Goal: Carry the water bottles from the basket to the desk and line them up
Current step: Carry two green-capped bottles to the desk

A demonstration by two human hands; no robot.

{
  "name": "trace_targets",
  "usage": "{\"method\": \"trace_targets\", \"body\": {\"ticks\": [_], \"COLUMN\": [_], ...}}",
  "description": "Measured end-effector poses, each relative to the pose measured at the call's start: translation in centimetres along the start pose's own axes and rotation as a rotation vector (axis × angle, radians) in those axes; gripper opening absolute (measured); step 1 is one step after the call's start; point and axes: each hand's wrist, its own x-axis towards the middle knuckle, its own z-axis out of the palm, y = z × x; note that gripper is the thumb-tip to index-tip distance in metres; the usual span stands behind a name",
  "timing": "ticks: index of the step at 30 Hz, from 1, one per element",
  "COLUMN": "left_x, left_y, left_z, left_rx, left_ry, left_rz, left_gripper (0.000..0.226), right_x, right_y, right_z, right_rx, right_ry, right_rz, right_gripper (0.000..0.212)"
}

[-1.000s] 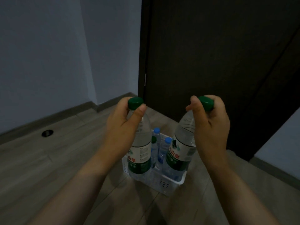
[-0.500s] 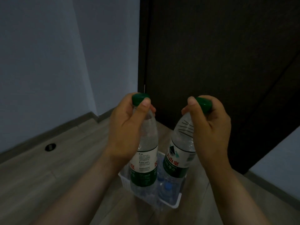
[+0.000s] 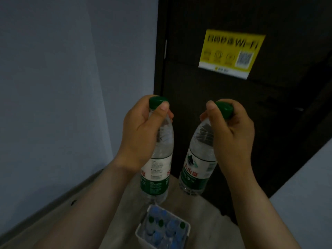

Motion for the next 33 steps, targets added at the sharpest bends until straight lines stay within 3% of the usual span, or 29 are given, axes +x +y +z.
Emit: {"method": "trace_targets", "body": {"ticks": [8, 14, 24, 33], "left_x": [7.8, 8.2, 4.5, 2.1], "left_y": [21.3, 31.0, 33.3, 34.3], "left_z": [-3.0, -5.7, -6.9, -4.9], "left_rx": [0.013, -0.013, -0.036, 0.17], "left_ry": [0.035, 0.12, 0.193, 0.459], "left_rz": [0.131, 0.194, 0.158, 0.185], "left_gripper": [0.017, 0.018, 0.02, 0.016], "right_x": [11.1, 12.8, 10.1, 12.5], "right_y": [-21.7, -31.2, -33.1, -30.9], "right_z": [-1.2, -2.3, -2.8, -1.9], "right_rx": [0.013, 0.008, 0.17, 0.332], "right_ry": [0.042, 0.077, 0.035, -0.248], "right_rz": [-0.092, -0.133, -0.072, -0.103], "right_gripper": [0.014, 0.024, 0.022, 0.022]}}
